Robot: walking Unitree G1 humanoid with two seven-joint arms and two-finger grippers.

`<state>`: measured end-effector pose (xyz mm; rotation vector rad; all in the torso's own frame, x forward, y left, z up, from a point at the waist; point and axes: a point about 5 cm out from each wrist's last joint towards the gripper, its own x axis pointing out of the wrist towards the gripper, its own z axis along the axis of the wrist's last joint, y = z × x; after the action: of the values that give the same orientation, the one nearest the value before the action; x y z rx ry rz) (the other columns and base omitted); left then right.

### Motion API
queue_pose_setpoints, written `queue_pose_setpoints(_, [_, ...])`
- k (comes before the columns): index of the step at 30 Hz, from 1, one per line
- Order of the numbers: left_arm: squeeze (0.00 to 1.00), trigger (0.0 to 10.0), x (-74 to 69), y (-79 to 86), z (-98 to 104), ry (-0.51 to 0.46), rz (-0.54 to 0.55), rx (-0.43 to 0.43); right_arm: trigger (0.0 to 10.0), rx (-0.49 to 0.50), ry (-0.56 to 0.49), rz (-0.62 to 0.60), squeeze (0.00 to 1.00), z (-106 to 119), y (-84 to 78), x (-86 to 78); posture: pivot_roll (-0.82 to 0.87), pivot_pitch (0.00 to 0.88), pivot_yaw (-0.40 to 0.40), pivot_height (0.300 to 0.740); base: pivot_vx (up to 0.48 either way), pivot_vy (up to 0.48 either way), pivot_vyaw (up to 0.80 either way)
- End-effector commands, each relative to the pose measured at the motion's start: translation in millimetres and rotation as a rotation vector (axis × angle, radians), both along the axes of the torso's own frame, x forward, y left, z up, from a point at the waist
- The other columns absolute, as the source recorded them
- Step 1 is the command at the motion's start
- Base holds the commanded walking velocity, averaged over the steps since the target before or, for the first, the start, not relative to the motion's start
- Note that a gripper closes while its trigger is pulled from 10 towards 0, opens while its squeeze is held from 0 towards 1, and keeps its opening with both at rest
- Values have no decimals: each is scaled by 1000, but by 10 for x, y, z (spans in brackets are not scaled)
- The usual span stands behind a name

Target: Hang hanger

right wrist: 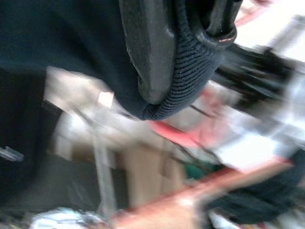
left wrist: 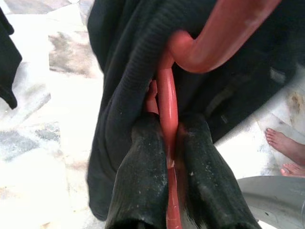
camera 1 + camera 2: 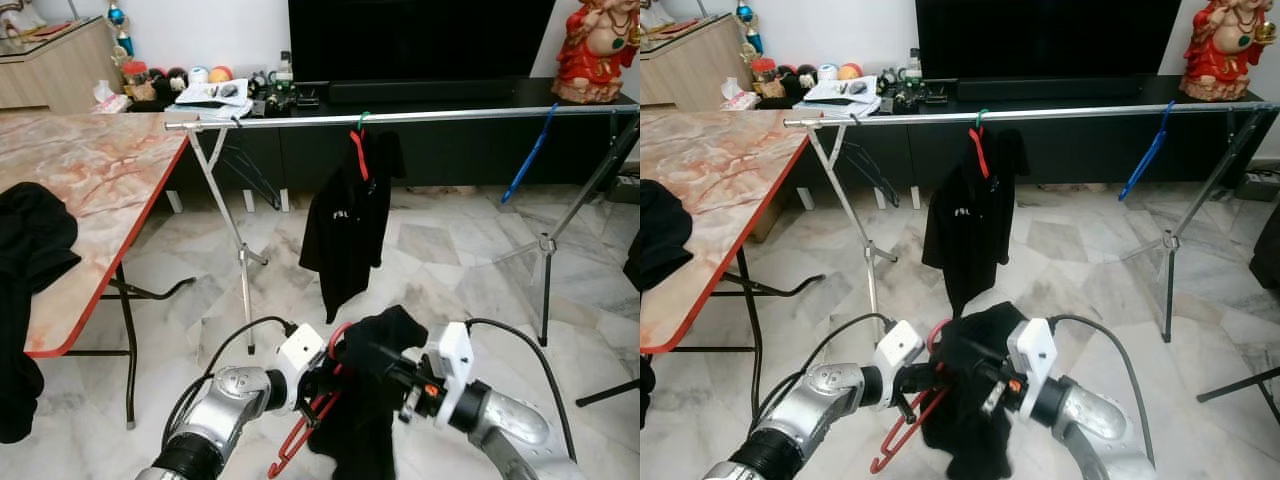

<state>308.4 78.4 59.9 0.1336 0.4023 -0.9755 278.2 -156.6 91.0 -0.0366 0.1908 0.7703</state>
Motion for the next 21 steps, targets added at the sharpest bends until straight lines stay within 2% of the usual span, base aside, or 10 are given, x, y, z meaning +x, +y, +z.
queue_pose_setpoints(1, [0, 10000, 18, 31, 11, 0, 17, -16, 10000, -44, -28, -115, 0, 27, -147, 90, -37, 65, 66, 740, 0, 0, 0])
queue_pose_setpoints(5, [0, 10000, 16, 36, 8, 1, 17, -16, 10000, -40, -27, -141, 0, 51, -184, 111, -38, 65, 66, 740, 0, 0, 0])
queue_pose_setpoints(8, [0, 10000, 16, 31, 9, 3, 15, -18, 10000, -12, -53, -95, 0, 92, -121, 99, -38, 65, 66, 740, 0, 0, 0])
queue_pose_setpoints(10, [0, 10000, 11, 28, 8, 4, 12, -20, 10000, 29, -78, -51, 0, 123, -63, 74, -37, 65, 65, 740, 0, 0, 0])
queue_pose_setpoints(11, [0, 10000, 10, 28, 6, 6, 11, -20, 10000, 116, -87, 30, 0, 207, 20, 6, -36, 66, 66, 740, 0, 0, 0])
queue_pose_setpoints(14, [0, 10000, 9, 29, 6, 7, 9, -20, 10000, 162, -91, 109, 0, 271, 85, -69, -36, 66, 66, 740, 0, 0, 0])
queue_pose_setpoints(17, [0, 10000, 4, 32, 5, 10, 4, -21, 10000, 138, -73, 153, 0, 244, 101, -121, -36, 66, 66, 740, 0, 0, 0])
queue_pose_setpoints(21, [0, 10000, -26, 15, 27, 10, -45, -37, 10000, 75, -54, 93, 0, 144, 25, -75, -36, 66, 66, 740, 0, 0, 0])
